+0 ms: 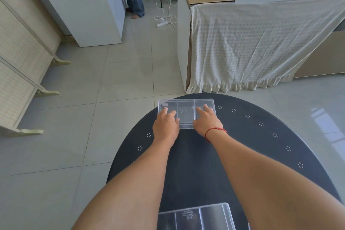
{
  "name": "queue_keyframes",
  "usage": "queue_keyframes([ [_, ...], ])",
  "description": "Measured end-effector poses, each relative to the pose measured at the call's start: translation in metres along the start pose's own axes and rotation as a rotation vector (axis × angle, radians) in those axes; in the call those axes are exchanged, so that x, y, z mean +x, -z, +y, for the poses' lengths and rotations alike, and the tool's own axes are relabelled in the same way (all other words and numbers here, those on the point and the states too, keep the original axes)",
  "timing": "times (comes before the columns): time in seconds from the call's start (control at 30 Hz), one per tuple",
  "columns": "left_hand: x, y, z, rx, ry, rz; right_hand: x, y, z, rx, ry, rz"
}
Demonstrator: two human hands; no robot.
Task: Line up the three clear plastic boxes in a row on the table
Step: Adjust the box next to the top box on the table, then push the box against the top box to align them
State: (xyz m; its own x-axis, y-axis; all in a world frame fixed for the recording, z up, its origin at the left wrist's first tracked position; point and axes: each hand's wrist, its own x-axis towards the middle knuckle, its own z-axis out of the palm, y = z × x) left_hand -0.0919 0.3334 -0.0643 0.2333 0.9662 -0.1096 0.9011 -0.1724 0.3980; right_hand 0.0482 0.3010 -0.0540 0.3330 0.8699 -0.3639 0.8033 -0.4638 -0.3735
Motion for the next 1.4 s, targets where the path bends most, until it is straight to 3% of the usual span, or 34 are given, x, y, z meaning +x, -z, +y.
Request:
queue_keyframes([
  [0.53,-0.001,0.011,0.009,0.046,-0.037,-0.022,-0.016,0.003,-0.002,-0.082,0.032,0.09],
  [0.9,-0.133,0.03,0.008,0.037,0.076,0.006,-0.149,-0.001,0.031,0.066,-0.049,0.027],
  [1.17,-0.24,0.017,0.0,0.091,0.204,-0.045,-0.241,-0.04,0.063,0.18,-0.1,-0.092],
  [1.3,-0.274,0.014,-0.008,0.07,0.416,-0.083,-0.262,-0.047,0.068,0.235,-0.153,-0.137],
  [1.4,-0.291,0.008,-0.011,-0.073,0.557,-0.154,-0.278,-0.055,0.071,0.285,-0.201,-0.178],
])
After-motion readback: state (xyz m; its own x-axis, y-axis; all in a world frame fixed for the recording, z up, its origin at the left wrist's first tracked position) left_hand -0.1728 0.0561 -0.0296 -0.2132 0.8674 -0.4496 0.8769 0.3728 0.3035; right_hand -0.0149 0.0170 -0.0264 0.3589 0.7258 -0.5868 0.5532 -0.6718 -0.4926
